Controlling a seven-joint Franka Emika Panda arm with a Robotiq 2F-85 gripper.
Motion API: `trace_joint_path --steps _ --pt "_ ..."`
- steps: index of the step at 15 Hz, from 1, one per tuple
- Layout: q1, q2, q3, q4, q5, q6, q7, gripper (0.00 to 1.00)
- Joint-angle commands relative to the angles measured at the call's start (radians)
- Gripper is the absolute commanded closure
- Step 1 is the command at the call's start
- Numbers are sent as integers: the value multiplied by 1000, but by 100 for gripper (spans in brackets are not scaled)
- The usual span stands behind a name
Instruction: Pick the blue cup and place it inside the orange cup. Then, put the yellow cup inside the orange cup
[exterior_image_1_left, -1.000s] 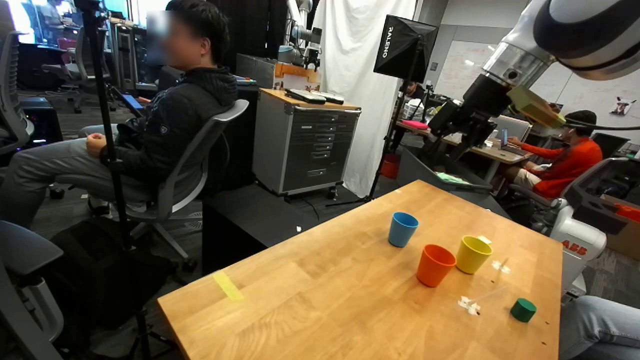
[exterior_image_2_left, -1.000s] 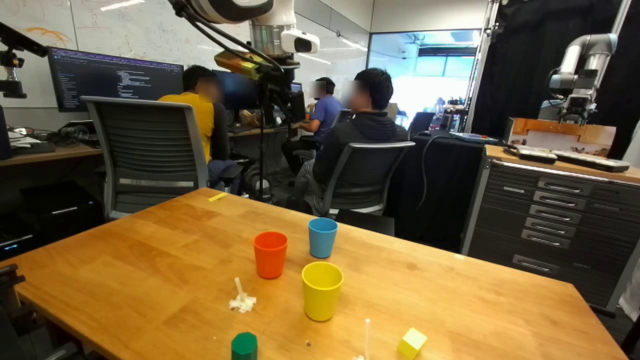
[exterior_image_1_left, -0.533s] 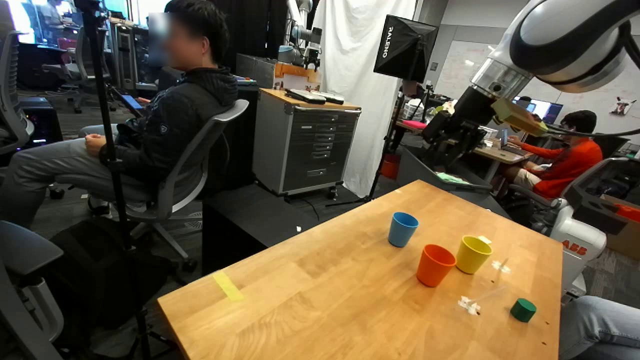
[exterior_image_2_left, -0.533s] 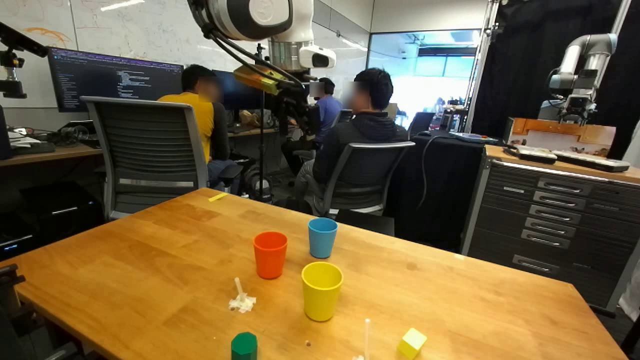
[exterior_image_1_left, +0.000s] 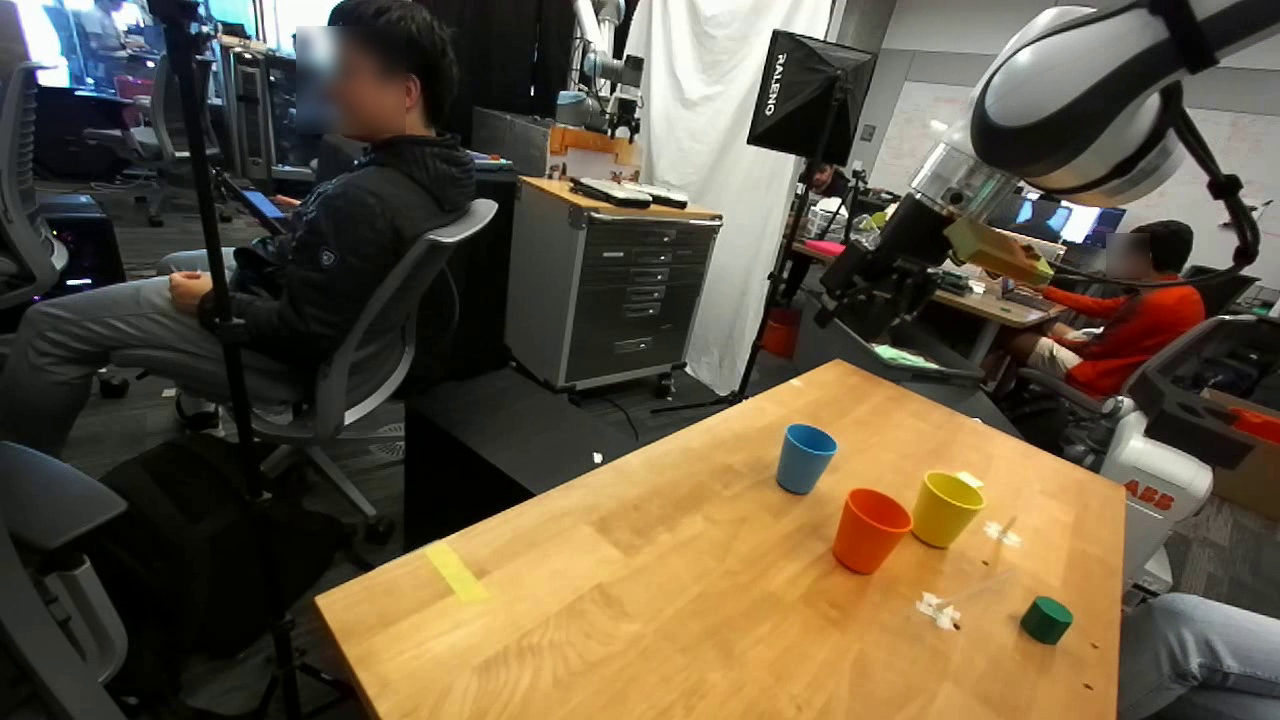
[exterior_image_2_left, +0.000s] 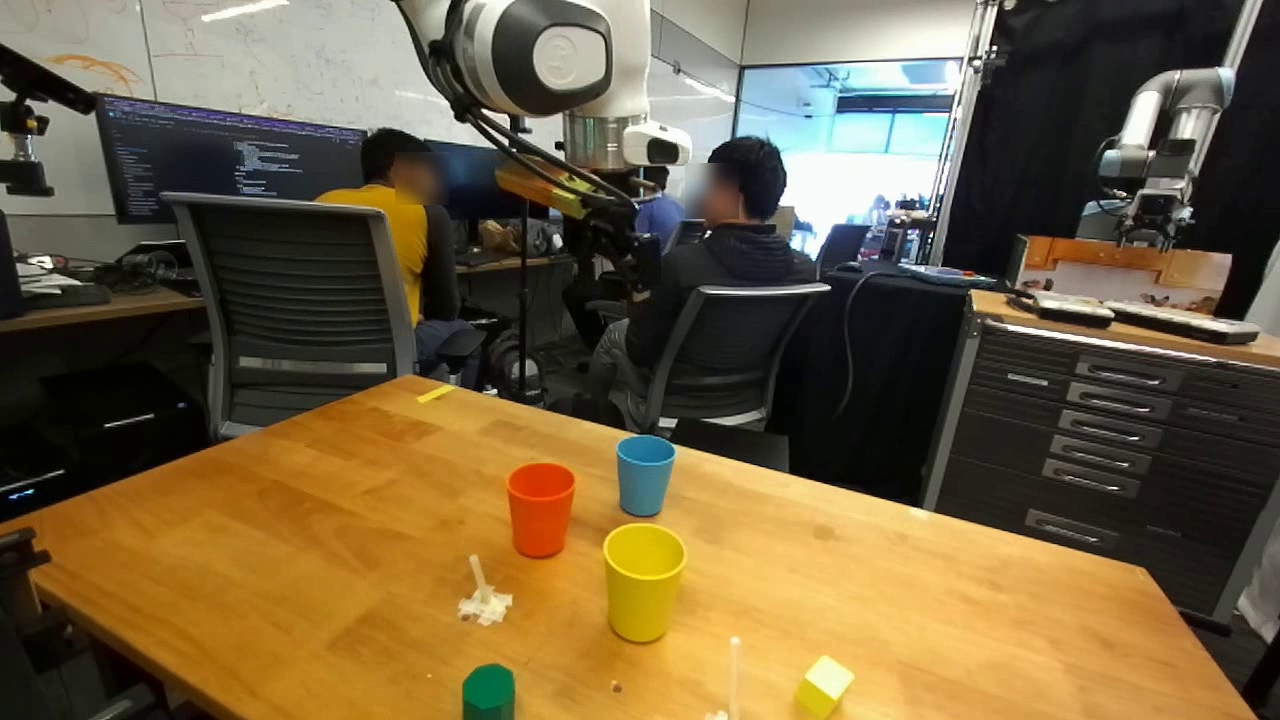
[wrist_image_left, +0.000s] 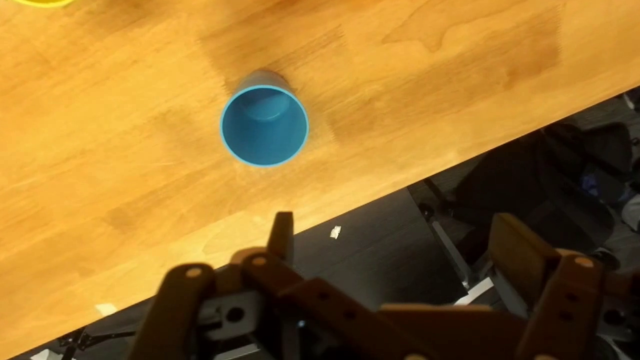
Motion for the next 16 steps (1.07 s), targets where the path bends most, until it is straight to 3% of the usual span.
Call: trace_joint_path --steps 1,8,16 --pt "-25 77 10 112 8 -26 -33 0" --pt "-58 185 19 226 13 -40 -51 0" --pt "-36 270 16 275 -12 -44 -26 0"
